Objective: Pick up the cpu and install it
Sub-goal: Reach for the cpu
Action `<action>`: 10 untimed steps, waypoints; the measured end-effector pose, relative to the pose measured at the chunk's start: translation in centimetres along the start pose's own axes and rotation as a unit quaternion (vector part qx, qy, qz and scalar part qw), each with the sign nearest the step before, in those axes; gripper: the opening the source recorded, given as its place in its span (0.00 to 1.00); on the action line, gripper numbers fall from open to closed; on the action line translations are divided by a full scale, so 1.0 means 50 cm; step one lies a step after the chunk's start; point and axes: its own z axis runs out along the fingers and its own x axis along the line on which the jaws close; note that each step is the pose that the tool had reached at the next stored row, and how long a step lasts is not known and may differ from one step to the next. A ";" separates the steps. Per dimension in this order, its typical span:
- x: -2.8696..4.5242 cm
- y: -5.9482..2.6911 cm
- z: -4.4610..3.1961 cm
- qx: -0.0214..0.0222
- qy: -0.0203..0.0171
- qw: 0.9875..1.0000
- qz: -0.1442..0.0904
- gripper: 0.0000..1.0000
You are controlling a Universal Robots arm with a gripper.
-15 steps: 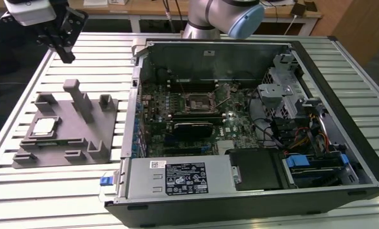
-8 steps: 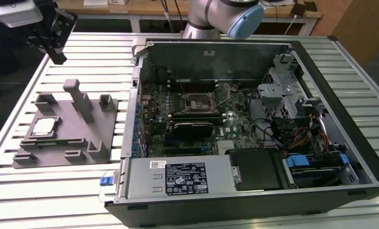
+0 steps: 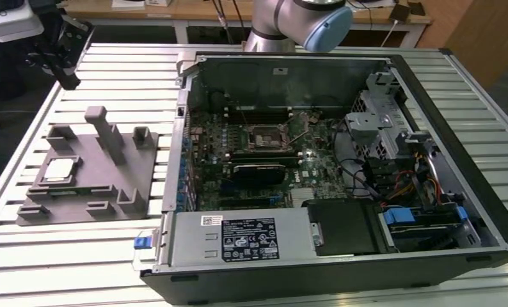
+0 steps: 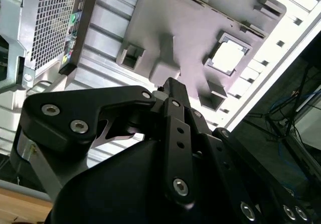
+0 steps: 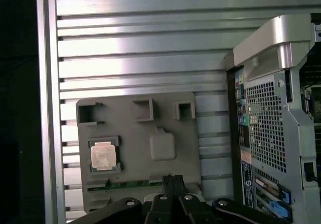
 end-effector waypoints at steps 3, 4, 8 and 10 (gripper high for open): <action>0.008 -0.001 0.005 0.000 0.000 1.000 0.000 0.11; 0.011 -0.001 0.006 0.000 0.000 1.000 0.000 0.11; 0.022 -0.002 0.013 0.000 0.000 1.000 0.000 0.11; 0.027 -0.003 0.017 0.000 0.000 1.000 0.000 0.11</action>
